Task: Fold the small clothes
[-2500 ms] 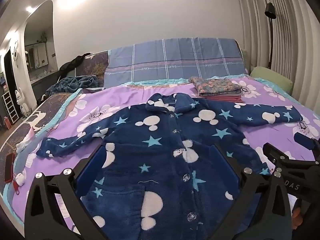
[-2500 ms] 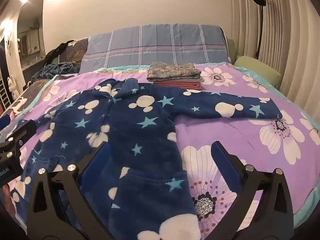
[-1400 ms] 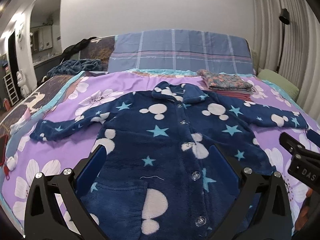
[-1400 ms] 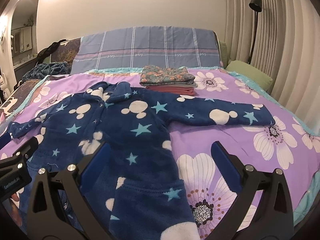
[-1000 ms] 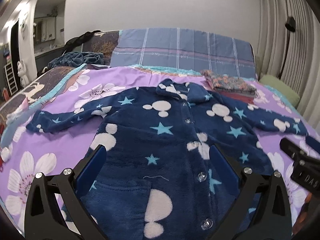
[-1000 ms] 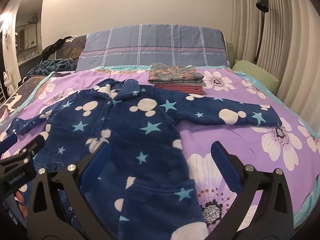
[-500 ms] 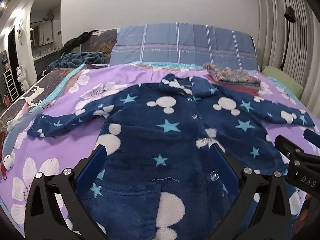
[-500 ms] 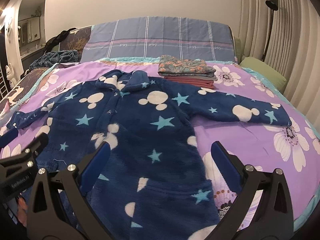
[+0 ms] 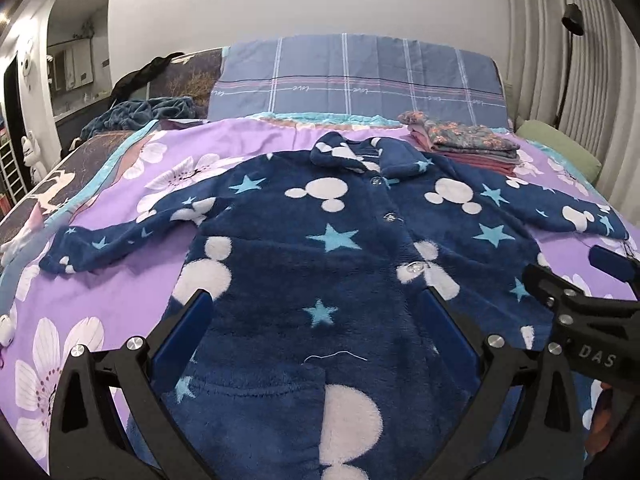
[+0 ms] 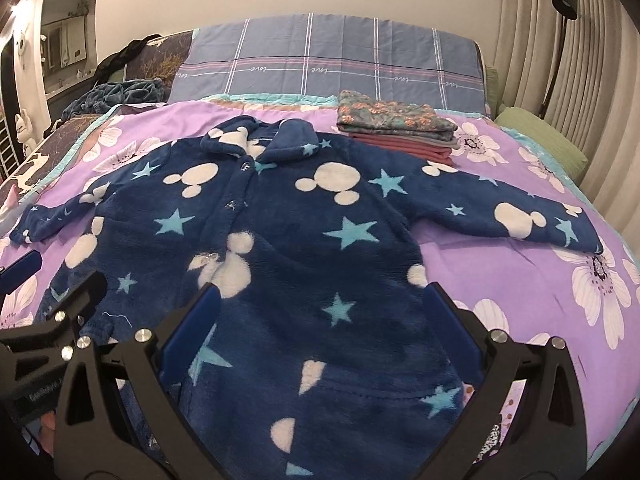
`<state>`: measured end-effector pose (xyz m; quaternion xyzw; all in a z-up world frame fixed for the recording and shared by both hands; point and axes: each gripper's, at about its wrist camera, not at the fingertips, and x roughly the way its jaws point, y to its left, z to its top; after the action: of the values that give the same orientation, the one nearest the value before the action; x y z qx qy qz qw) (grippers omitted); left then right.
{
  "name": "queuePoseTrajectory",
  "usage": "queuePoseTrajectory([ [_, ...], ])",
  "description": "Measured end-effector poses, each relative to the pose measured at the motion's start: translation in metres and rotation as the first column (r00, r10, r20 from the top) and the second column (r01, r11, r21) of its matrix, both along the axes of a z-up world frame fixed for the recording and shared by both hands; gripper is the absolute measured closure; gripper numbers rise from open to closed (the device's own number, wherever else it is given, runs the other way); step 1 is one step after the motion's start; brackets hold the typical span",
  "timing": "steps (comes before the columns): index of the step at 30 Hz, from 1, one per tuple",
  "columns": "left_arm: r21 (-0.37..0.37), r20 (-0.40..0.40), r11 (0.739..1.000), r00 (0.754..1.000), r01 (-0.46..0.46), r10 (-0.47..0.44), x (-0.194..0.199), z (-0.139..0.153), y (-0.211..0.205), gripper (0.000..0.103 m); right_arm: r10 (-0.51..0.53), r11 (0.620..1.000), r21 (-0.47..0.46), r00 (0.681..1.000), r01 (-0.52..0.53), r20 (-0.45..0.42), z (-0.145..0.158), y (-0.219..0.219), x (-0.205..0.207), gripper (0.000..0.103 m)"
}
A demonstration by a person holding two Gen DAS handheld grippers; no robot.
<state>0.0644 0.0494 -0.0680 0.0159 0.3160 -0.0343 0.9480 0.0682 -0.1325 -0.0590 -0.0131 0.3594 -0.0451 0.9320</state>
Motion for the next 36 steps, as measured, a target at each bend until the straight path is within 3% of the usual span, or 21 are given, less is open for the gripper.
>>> queuePoseTrajectory([
  [15,-0.046,-0.01,0.999,1.0,0.013,-0.013,-0.002,-0.001,0.003,0.001,-0.006,1.0,0.013,1.0,0.006,-0.005,0.0,0.001,-0.005,0.002],
  [19,-0.066,0.019,0.998,1.0,0.024,-0.023,-0.009,0.003,0.004,0.001,-0.005,1.0,0.009,1.0,0.005,0.012,0.005,0.001,-0.011,0.002],
  [25,0.014,0.083,0.999,0.996,0.031,-0.032,-0.016,0.01,-0.004,0.001,0.015,0.999,0.032,0.997,-0.017,0.07,0.014,-0.001,-0.022,0.002],
  [29,0.009,0.091,0.999,0.995,0.035,-0.036,-0.017,0.014,-0.002,0.001,0.07,0.992,0.099,0.992,-0.08,0.105,0.016,-0.008,-0.025,0.002],
  [33,0.004,0.062,0.999,0.997,0.053,-0.053,-0.01,0.012,0.0,0.001,0.08,0.985,0.148,0.993,-0.093,0.088,0.015,-0.017,-0.018,0.002],
  [36,-0.072,-0.023,0.994,0.997,0.078,-0.08,0.003,0.009,0.01,0.001,0.067,0.992,0.105,0.995,-0.075,0.077,0.014,-0.022,-0.011,0.002],
])
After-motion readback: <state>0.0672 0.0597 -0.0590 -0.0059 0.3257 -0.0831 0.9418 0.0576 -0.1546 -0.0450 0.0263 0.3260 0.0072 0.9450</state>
